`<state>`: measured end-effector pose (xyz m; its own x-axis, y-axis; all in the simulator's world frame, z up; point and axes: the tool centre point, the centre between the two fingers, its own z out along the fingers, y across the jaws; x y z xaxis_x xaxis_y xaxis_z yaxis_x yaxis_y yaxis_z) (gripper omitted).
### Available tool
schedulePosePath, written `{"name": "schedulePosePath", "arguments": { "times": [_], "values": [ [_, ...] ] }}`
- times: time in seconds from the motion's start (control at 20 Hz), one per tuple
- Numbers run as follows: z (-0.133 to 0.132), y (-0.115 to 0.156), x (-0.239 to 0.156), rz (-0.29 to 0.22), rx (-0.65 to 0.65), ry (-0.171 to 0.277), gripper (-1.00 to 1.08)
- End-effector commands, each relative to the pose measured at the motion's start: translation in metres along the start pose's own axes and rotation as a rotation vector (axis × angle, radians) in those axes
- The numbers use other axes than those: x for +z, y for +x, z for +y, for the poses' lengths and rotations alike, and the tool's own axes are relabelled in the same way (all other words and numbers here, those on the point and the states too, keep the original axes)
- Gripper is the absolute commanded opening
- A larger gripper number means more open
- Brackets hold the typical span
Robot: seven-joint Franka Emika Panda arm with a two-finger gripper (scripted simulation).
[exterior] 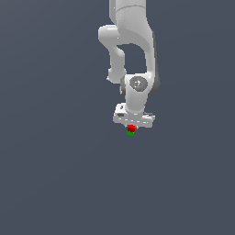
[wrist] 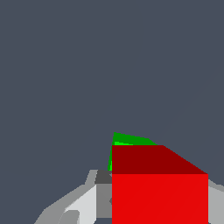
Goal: Stack the red cube on top of the green cube.
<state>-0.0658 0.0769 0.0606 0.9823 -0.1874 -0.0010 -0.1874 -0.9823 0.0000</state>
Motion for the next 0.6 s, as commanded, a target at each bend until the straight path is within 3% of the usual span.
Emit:
{"name": "schedulePosePath", "arguments": {
  "times": [0.0,0.05,0.1,0.55],
  "values": [
    [-0.0014,-0.0003,0.0001,0.001,0.002,0.0,-1.0],
    [-0.0013,-0.0001,0.0001,0.001,0.002,0.0,-1.0],
    [-0.0013,-0.0001,0.0001,0.001,0.002,0.0,1.0],
    [-0.0013,-0.0001,0.0001,0.001,0.002,0.0,1.0]
  ]
}}
